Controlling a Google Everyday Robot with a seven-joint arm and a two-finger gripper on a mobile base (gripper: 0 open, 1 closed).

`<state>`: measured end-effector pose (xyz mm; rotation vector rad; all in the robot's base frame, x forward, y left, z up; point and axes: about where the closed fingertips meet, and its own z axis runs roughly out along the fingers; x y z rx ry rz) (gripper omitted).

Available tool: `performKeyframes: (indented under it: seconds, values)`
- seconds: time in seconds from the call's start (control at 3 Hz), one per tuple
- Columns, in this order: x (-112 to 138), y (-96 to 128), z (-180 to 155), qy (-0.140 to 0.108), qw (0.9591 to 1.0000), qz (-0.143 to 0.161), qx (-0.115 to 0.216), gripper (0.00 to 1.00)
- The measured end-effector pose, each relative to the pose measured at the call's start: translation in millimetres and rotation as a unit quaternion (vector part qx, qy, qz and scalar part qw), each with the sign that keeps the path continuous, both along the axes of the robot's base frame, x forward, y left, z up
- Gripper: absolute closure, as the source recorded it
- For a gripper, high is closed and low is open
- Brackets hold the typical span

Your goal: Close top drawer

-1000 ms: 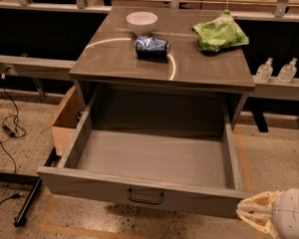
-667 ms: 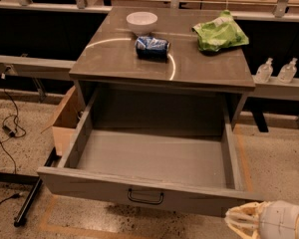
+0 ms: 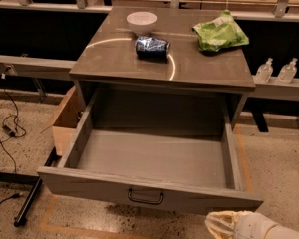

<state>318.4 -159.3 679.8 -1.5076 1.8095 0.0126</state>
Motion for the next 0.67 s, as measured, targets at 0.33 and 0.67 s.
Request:
performKeyframes:
  seconds: [0.33,0.67]
  values:
    - [18.2,14.3,-24.8,-0.042,0.9985,0.019,-0.032,1.0]
    - [33.0,19.7,-37.4,-0.063,0.9962,0.027,-0.053,1.0]
